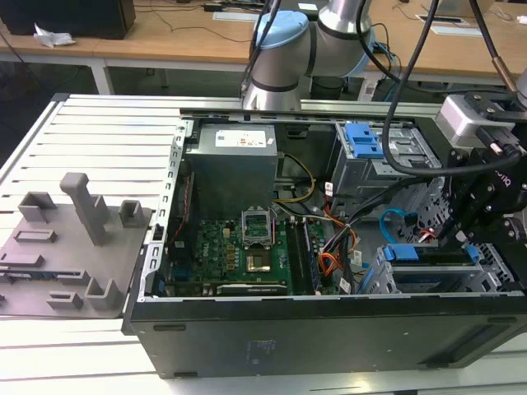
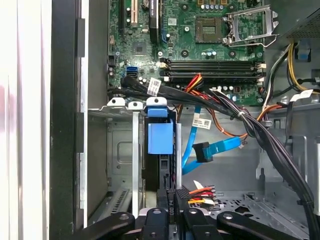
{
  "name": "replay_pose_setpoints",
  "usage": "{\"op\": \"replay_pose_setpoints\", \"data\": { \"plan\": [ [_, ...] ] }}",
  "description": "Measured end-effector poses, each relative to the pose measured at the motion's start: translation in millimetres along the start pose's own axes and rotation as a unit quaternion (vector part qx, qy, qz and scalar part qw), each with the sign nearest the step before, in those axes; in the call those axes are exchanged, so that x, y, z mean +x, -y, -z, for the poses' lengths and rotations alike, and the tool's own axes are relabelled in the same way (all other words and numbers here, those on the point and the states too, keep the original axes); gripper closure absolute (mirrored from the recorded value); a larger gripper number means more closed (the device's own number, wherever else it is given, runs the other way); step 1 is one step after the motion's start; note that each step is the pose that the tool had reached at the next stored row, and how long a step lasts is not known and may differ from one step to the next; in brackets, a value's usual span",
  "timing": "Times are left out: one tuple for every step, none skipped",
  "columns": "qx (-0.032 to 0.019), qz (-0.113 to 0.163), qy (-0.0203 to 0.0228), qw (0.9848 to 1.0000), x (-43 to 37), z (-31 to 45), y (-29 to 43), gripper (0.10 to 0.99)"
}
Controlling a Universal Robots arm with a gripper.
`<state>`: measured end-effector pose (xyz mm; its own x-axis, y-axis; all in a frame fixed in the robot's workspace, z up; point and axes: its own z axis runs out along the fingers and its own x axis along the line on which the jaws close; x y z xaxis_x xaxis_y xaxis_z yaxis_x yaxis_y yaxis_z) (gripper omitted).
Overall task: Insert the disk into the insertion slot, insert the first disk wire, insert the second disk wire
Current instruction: 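Insert the first disk wire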
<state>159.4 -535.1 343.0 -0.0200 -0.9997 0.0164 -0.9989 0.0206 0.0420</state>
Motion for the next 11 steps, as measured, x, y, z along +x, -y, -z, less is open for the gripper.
{"op": "replay_pose_setpoints", "data": {
  "plan": [
    [0.0000,0.000,0.0000,1.0000,0.2,-0.4,0.2,0.906],
    [0.0000,0.000,0.0001,1.0000,0.5,-1.3,0.7,0.906],
    [0.0000,0.000,0.0001,1.0000,0.7,-1.8,0.9,0.906],
    [0.0000,0.000,0.0001,1.0000,1.0,-2.3,1.1,0.906],
    [0.0000,0.000,0.0002,1.0000,1.4,-2.8,1.4,0.906],
    [0.0000,0.000,0.0001,1.0000,1.7,-3.2,1.5,0.906],
    [-0.0001,0.000,0.0001,1.0000,2.3,-3.6,1.8,0.906],
    [-0.0001,0.000,0.0001,1.0000,2.5,-3.8,2.1,0.906],
    [0.0000,0.000,0.0001,1.0000,2.7,-3.9,2.6,0.906],
    [0.0000,0.000,0.0002,1.0000,2.8,-4.0,2.8,0.906],
    [0.0000,0.000,0.0001,1.0000,3.0,-4.1,3.1,0.906]
  ]
}}
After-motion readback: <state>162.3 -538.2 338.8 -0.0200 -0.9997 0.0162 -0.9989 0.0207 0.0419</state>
